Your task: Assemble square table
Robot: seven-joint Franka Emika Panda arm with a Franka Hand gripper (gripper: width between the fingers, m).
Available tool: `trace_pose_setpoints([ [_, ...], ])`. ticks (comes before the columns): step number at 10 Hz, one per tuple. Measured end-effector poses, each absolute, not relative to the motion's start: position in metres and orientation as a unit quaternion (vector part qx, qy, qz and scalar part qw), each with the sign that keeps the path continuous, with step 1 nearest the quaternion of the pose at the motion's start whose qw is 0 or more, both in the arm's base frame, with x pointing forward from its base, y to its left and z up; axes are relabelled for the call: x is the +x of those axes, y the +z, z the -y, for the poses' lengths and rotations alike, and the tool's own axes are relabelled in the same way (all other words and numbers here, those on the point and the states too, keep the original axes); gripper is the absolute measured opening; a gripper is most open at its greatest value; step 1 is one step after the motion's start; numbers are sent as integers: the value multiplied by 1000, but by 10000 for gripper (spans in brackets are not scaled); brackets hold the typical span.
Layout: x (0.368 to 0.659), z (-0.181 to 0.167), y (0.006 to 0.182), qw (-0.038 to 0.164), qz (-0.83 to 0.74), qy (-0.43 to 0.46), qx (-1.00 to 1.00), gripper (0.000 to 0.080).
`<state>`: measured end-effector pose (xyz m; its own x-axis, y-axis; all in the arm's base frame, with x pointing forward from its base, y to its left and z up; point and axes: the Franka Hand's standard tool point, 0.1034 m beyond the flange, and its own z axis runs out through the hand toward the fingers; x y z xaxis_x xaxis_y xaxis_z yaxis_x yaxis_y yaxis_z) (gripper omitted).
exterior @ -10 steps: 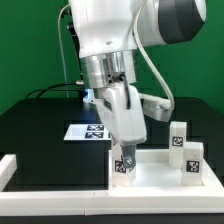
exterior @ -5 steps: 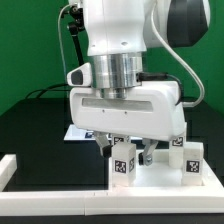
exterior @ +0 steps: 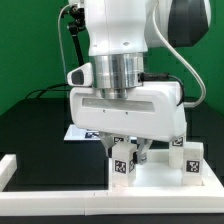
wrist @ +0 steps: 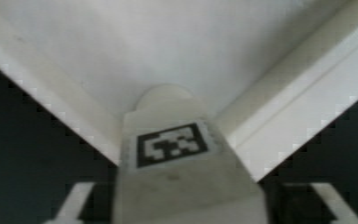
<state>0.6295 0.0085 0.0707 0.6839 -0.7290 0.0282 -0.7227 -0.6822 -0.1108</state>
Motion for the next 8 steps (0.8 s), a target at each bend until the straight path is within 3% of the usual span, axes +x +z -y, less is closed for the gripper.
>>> trace_pose_setpoints([
  [3, 627, -5, 69, 46, -480, -29, -875, 294],
  [5, 625, -1, 69, 49, -647, -14, -761, 293],
  [7, 625, -2, 69, 74, -762, 8, -643, 293],
  [8, 626, -2, 69, 77, -789, 14, -610, 293],
])
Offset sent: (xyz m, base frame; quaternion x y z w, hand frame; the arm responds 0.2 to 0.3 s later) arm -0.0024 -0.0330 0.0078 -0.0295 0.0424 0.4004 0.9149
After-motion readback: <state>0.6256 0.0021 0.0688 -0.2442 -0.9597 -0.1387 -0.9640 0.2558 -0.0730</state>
